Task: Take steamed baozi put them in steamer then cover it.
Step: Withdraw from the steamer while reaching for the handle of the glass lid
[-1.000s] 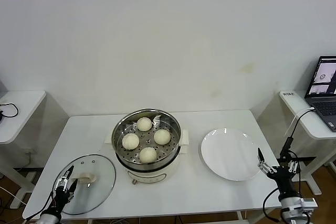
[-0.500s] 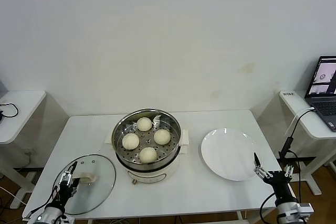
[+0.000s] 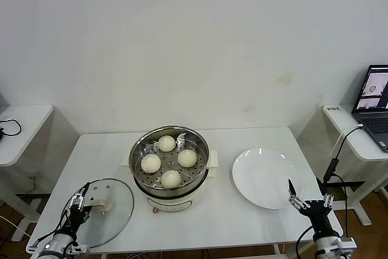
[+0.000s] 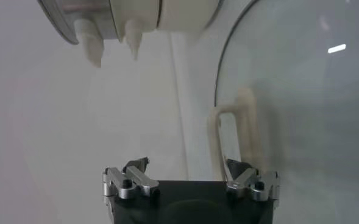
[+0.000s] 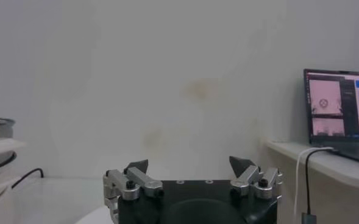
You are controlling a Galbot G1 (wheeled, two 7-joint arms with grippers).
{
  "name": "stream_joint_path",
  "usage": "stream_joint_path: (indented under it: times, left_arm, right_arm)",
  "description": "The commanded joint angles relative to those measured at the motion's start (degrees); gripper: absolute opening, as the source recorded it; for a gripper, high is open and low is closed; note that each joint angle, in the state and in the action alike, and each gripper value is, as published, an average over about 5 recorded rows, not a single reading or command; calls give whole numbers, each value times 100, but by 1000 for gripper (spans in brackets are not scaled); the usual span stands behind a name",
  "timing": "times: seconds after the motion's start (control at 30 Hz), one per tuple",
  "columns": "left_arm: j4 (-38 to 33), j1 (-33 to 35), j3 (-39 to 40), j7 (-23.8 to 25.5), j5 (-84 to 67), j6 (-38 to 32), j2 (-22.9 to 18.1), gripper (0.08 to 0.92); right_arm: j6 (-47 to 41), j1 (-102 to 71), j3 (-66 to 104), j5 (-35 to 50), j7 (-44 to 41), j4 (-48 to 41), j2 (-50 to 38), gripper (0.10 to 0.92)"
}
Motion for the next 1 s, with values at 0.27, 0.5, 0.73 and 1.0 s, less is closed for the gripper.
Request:
stream_joint_path:
  times: [0.27, 0.5, 0.73, 1.0]
  left_arm:
    - [157, -131, 86, 41, -147, 48, -34, 723]
    - [257, -208, 99, -67, -134, -8, -76, 515]
    - [308, -209, 80, -269, -138, -57, -149, 316]
    - [7, 27, -201, -613, -365, -124, -294, 145]
  right_arm:
    - [0, -7, -27, -19, -12, 4, 11, 823]
    - [0, 0, -53, -22, -16, -6, 21, 823]
    - [1, 2, -68, -29, -24, -2, 25, 823]
    - [-3, 0, -94, -61, -39, 38, 15, 823]
